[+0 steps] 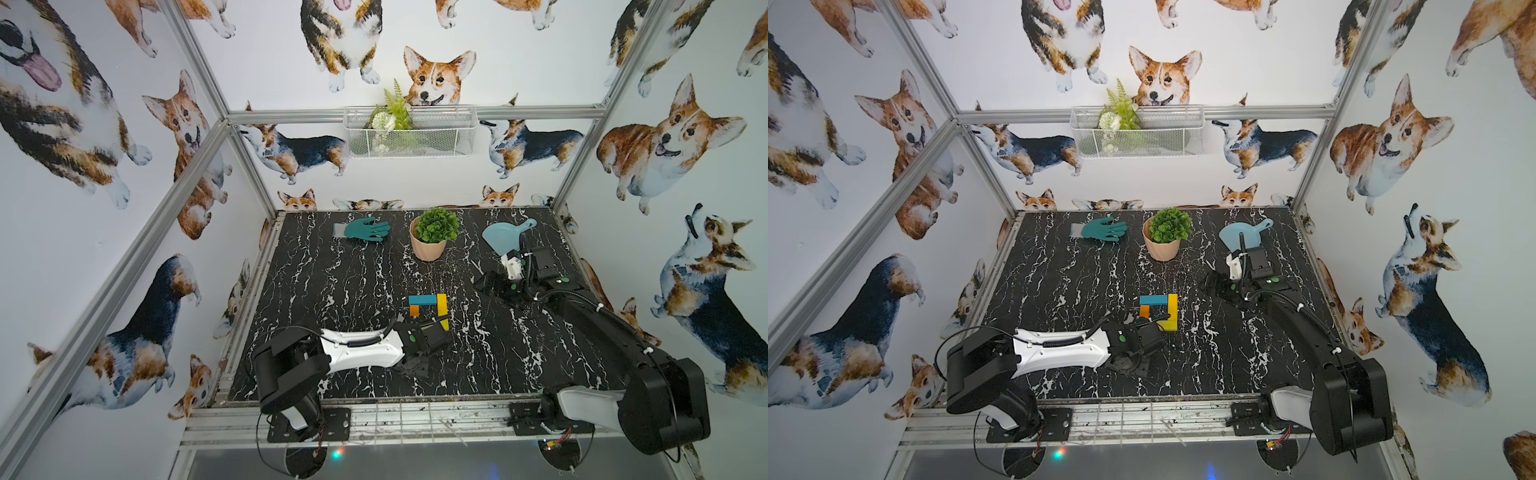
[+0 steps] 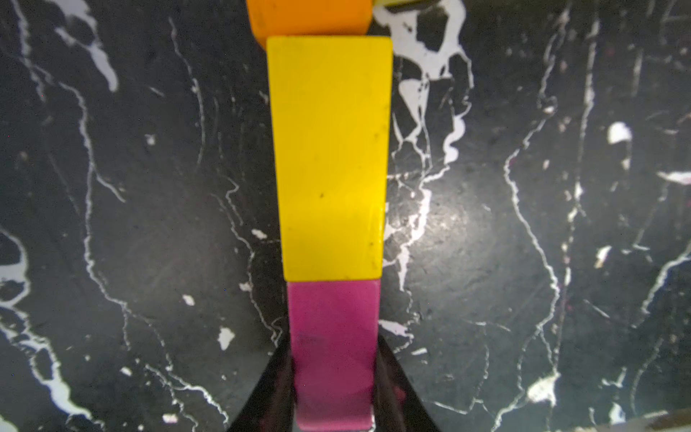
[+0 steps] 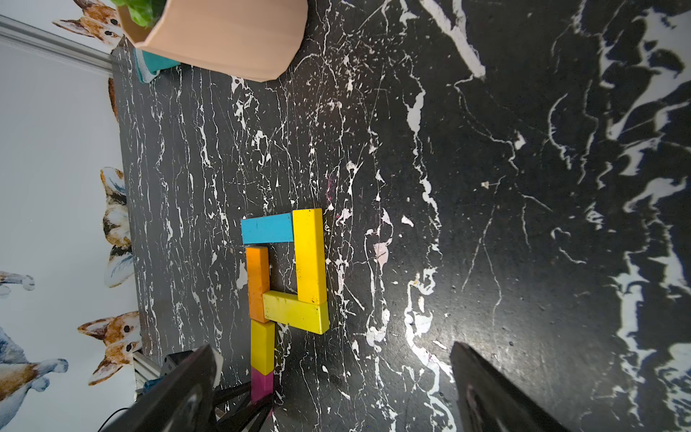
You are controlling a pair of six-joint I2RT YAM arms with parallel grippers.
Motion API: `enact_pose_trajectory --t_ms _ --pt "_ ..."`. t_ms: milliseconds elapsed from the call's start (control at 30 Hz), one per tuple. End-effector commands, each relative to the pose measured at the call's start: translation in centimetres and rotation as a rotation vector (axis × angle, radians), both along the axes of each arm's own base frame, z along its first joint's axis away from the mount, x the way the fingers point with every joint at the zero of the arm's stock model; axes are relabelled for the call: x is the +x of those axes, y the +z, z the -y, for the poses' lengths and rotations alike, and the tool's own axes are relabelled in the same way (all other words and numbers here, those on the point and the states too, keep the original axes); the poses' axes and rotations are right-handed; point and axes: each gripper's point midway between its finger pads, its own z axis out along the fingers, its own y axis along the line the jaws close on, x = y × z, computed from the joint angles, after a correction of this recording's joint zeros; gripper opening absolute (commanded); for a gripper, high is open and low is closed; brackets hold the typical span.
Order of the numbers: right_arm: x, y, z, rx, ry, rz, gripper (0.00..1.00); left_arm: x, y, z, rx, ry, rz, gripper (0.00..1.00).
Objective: Assemble the letter p with building blocks
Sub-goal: Assemble the building block at the center of the board, then reset both arms
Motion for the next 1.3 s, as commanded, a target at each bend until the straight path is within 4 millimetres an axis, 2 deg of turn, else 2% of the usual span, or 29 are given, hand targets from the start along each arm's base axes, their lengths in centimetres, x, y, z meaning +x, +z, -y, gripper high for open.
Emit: enact_pose_trajectory --t_ms 0,233,367,533,733,867,967,1067,1133,1267 --pt "-0.1 0.2 0.1 0.002 0.000 -0.003 1.00 0.1 -0.1 -0.2 0.006 0.012 0.003 0.36" --pt "-0.2 0.1 0.0 0.002 0.001 -0.005 1.00 0.2 0.5 0.2 -0.018 0.008 0.010 0.55" --pt "-0.2 0.2 0.0 0.002 0.000 -0.001 0.99 0.2 0.7 0.5 -0.023 0.001 0.009 0.61" --pt "0.0 0.5 0.0 0.001 0.001 0.008 1.00 0.8 2.4 0.3 -0.009 -0.007 0.046 0.71" --pt "0.6 1.9 0.4 -0.035 0.010 0.054 0.99 4.2 8.1 -0.9 0.044 -0.042 0.245 0.86" --pt "1.0 3.1 0.7 -0.061 0.020 0.091 1.00 7.4 13.1 -1.4 0.031 -0.060 0.400 0.99" --pt "1.2 3.9 1.0 -0.085 0.020 0.117 1.00 10.2 17.1 -2.5 0.004 -0.042 0.528 1.00" --pt "1.3 4.5 1.3 -0.107 0.027 0.140 0.99 12.9 19.7 -4.6 -0.040 -0.006 0.608 1.00" --pt "1.3 4.9 1.7 -0.133 0.031 0.162 0.99 14.7 21.2 -7.1 -0.056 0.018 0.683 1.00" --pt "1.6 5.2 2.7 -0.173 0.022 0.198 0.99 17.0 22.6 -11.7 -0.113 0.101 0.780 1.00"
